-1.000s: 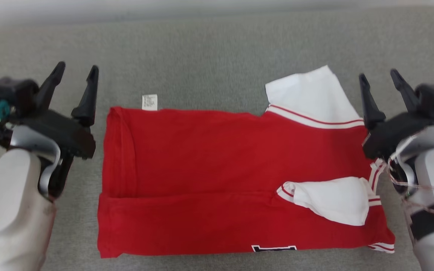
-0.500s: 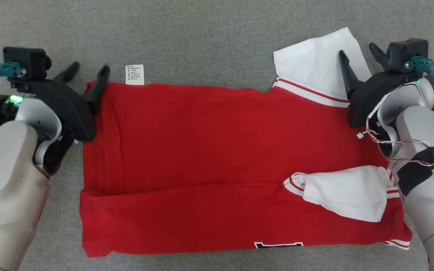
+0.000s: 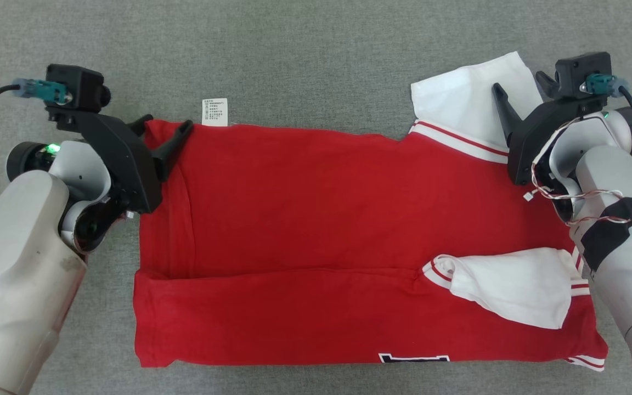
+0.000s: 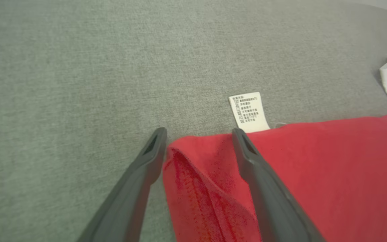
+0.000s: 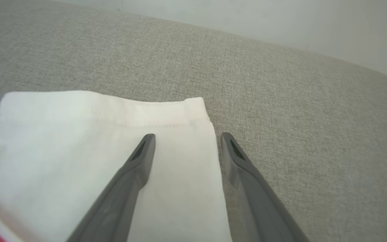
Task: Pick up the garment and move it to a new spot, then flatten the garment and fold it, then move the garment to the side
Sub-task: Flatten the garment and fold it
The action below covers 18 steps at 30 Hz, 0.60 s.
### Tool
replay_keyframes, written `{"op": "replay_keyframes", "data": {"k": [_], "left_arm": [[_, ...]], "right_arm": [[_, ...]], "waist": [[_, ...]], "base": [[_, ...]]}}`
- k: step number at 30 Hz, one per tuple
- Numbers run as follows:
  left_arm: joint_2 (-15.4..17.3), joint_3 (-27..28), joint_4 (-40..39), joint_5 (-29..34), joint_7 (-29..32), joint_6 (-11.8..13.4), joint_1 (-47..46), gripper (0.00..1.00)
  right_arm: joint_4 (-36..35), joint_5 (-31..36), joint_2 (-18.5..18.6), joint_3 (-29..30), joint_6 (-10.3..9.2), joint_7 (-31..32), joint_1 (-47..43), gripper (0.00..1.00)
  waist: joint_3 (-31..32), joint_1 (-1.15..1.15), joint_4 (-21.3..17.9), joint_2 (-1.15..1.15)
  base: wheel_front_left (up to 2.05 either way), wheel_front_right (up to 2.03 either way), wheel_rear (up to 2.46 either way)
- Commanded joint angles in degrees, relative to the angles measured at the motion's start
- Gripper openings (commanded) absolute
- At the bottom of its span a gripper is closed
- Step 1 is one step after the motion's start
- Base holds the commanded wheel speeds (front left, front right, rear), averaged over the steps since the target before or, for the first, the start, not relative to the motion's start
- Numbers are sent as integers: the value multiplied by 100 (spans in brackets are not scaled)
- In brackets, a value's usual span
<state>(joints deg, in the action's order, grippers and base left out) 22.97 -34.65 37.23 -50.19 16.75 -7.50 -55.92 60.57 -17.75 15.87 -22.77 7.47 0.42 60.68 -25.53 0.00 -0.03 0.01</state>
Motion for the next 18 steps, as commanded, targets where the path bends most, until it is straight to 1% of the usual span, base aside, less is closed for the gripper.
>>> {"op": "replay_keyframes", "data": {"k": [1,3,10,11,12,13,14,15,18], "left_arm": [[32,-48,-8,-20,70,4,-69,100],[76,-166,39,88,215,15,-87,100],[48,-305,21,61,566,33,-82,100],[41,-319,-8,46,607,33,-86,98],[36,-331,-42,47,634,34,-97,93],[33,-332,-72,34,650,42,-101,46],[27,-341,-99,19,672,34,-100,11],[33,-346,-144,25,649,32,-103,0],[26,-352,-211,15,601,29,-69,0]], "right_arm": [[66,-62,17,-49,3,-7,91,100],[158,-90,20,-131,3,24,186,100],[492,-170,34,-291,3,170,451,100],[540,-173,47,-307,3,173,494,100],[585,-187,56,-322,3,187,533,100],[642,-196,56,-338,3,215,569,100],[701,-186,55,-367,3,272,596,100],[773,-209,48,-368,3,344,632,100],[981,-223,48,-363,3,581,710,100]], "waist": [[-25,0,34,-1],[-49,0,54,-1],[-81,0,138,-1],[-87,0,161,-1],[-98,0,188,-1],[-108,0,211,-1],[-120,0,230,-1],[-133,0,240,-1],[-154,0,263,-1]], "base": [[0,0,0],[0,0,0],[0,0,0],[0,0,0],[0,0,0],[0,0,0],[0,0,0],[0,0,0],[0,0,0]]}}
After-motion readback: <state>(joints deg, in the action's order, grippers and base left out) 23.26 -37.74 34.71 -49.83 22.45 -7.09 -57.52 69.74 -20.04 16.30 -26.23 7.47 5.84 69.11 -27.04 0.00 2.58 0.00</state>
